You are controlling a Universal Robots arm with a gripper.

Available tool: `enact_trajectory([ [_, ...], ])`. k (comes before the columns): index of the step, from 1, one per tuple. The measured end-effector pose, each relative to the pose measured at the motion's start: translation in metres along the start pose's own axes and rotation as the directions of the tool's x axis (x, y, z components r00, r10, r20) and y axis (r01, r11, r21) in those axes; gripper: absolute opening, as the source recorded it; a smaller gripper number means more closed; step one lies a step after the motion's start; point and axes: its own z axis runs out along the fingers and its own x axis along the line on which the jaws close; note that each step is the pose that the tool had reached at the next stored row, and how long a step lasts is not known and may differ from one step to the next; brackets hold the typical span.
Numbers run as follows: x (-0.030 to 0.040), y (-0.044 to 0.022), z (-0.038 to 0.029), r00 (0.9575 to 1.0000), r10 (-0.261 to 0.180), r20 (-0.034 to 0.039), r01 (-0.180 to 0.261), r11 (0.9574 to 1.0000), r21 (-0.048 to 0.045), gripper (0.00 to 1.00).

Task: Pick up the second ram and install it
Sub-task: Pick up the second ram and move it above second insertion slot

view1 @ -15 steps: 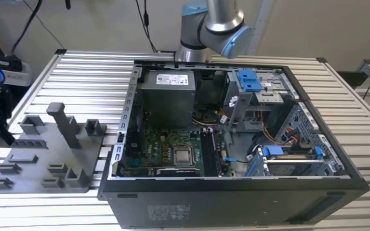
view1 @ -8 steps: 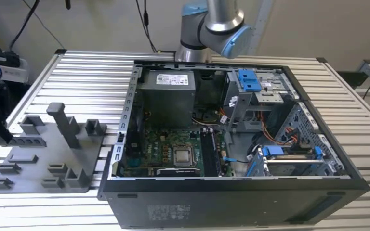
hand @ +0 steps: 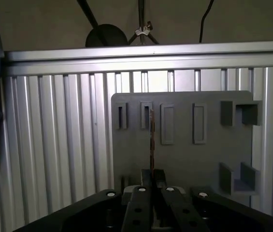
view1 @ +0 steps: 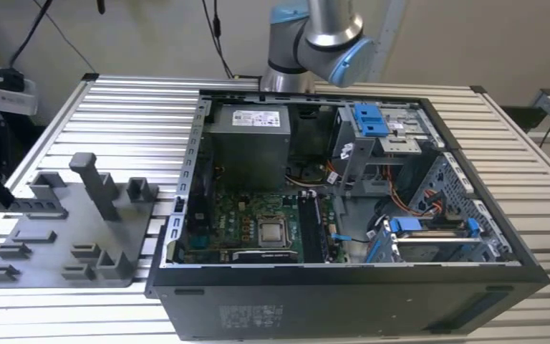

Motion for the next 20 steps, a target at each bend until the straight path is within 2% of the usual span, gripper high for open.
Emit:
enact_trajectory([
  [20, 0.0004, -0.0001, -0.0222, 1.0000, 0.000, 0.0000, 0.000, 1.0000, 0.0000, 0.14],
])
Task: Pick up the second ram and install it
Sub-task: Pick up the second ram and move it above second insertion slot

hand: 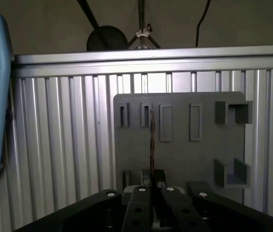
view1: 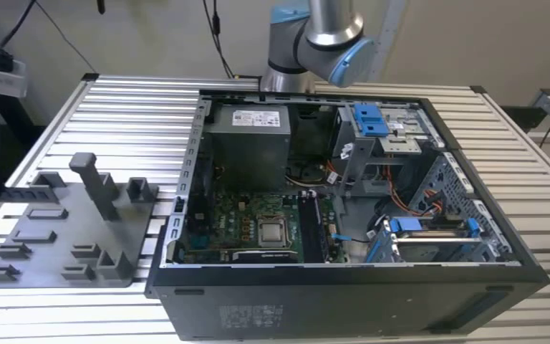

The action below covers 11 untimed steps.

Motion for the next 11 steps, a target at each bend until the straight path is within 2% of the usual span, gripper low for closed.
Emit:
enact_trajectory([
  [11, 0.0002, -0.0001, -0.0118, 1.0000, 0.000, 0.0000, 0.000, 1.0000, 0.0000, 0.14],
])
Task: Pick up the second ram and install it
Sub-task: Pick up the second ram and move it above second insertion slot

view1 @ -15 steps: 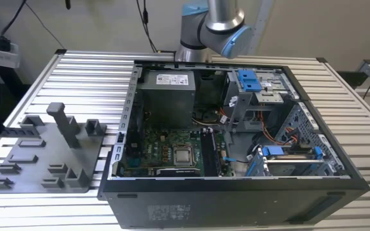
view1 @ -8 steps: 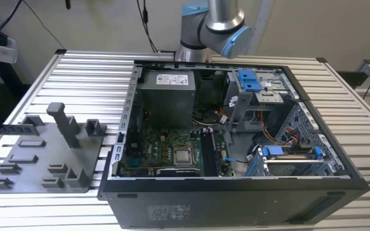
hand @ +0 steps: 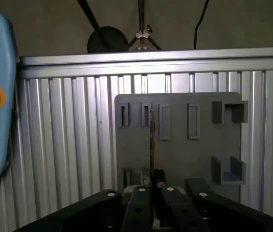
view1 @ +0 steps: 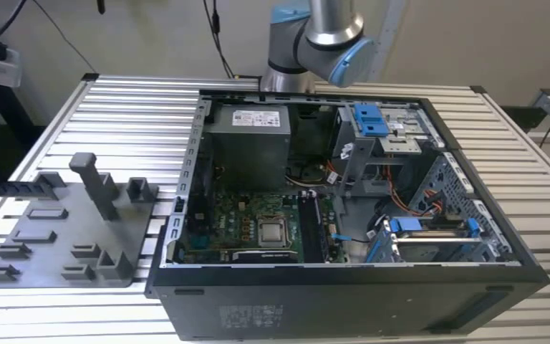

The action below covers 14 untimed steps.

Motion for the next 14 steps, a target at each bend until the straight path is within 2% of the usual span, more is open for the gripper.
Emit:
enact_trajectory([
  [14, 0.0002, -0.0001, -0.0114, 1.0000, 0.000, 0.0000, 0.000, 1.0000, 0.0000, 0.14],
])
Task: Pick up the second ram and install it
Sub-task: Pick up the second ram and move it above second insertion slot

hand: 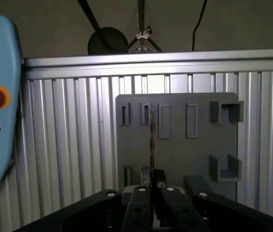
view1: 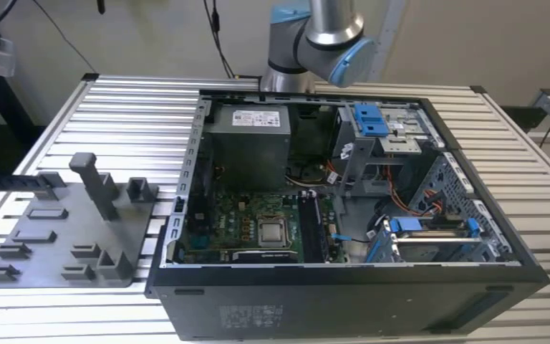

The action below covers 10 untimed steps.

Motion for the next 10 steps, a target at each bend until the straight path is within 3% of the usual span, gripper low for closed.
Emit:
enact_trajectory([
  [10, 0.0002, -0.0001, -0.0085, 1.0000, 0.000, 0.0000, 0.000, 1.0000, 0.0001, 0.14],
])
